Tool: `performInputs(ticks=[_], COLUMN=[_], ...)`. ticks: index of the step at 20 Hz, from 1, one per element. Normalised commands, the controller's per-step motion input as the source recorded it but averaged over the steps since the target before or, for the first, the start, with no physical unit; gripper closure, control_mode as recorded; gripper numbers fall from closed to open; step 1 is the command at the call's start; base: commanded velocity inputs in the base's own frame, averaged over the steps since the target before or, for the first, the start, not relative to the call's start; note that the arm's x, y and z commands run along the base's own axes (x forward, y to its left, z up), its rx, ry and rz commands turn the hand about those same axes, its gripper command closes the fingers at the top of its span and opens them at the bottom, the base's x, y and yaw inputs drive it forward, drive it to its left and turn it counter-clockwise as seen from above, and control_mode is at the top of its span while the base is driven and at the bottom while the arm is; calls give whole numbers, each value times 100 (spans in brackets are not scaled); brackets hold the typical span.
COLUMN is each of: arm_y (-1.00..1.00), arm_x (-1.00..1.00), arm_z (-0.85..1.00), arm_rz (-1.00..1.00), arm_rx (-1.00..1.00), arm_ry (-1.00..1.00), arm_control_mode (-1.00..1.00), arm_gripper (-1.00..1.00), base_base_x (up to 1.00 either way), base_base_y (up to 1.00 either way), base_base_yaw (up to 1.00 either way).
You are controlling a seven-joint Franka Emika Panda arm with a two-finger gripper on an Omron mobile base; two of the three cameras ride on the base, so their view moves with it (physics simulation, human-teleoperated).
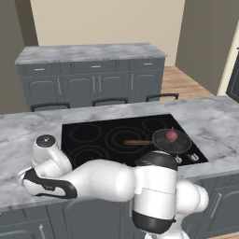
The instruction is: Place the pan on the front right burner on the stove. Then place the tomato and the onion in the pan and turn on the front right burner.
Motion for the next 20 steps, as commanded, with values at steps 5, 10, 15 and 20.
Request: performInputs(ticks=[5,10,15,20], arm_y=[13,3,1,14], arm_x=[1,0,18,40], arm_z=[-26,-31,-26,-34], arm_rz=[0,0,0,0], arm_rx=[-1,-1,0,0], arm_ry=[0,0,0,4], arm_control_mode=[-100,-100,-100,-100], arm_gripper=[-100,-100,-100,-100], base_base_x=[0,0,0,0], base_base_y=[0,0,0,0], base_base_yaw=[0,0,0,0])
